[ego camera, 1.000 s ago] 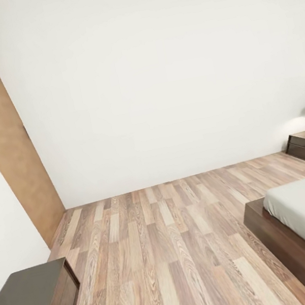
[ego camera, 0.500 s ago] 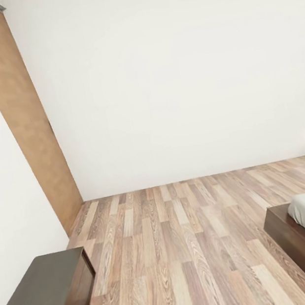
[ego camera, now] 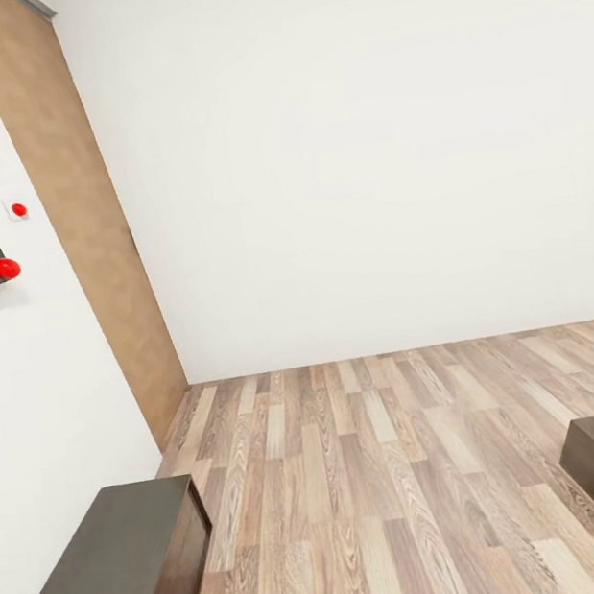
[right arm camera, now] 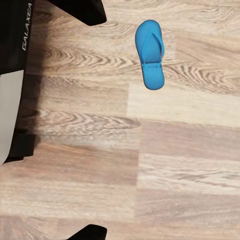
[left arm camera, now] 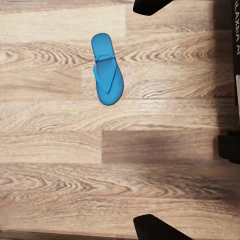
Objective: In the bedroom, move the book from the bed onto either nightstand, and place the two sandals side by side next to the bed.
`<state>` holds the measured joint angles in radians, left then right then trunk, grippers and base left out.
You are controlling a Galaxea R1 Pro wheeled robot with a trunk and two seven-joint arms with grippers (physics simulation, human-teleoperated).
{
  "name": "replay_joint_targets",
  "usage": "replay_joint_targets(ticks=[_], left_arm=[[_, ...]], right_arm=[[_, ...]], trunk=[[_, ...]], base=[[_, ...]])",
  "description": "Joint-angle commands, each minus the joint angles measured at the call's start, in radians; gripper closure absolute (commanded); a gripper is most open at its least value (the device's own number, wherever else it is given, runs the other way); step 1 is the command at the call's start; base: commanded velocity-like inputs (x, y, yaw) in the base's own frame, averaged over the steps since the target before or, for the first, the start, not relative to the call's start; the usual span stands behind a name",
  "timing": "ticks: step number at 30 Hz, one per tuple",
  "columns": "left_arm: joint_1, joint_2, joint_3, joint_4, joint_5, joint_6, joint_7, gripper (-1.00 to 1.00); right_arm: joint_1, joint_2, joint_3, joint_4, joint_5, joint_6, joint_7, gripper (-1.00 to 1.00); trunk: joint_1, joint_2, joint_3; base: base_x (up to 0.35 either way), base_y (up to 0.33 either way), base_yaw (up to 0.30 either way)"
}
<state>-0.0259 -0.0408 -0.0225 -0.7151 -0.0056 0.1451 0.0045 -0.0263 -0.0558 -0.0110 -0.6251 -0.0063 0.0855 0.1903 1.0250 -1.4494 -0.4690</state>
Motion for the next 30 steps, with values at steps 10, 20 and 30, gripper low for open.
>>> replay_joint_targets(ticks=[10, 20, 30], left_arm=[[-0.015, -0.033, -0.003, -0.237, -0.002, 0.203, 0.0, -1.0], [-0.284, -0.061, -0.004, -0.299, -0.002, 0.486, 0.003, -1.0], [-0.332, -0.062, -0.004, -0.308, -0.001, 0.501, -0.01, -1.0]], right_arm=[[-0.022, 0.006, 0.002, -0.009, -0.005, -0.113, 0.01, -1.0], [-0.195, 0.007, -0.016, 0.113, -0.044, 0.039, 0.006, -1.0], [-0.211, 0.009, -0.066, 0.189, -0.1, -0.042, 0.017, -1.0]], trunk=[[0.038, -0.071, -0.032], [0.077, -0.141, -0.064], [0.115, -0.211, -0.095]], base=[[0.003, 0.001, 0.003], [0.0, 0.0, 0.0], [0.0, 0.0, 0.0]])
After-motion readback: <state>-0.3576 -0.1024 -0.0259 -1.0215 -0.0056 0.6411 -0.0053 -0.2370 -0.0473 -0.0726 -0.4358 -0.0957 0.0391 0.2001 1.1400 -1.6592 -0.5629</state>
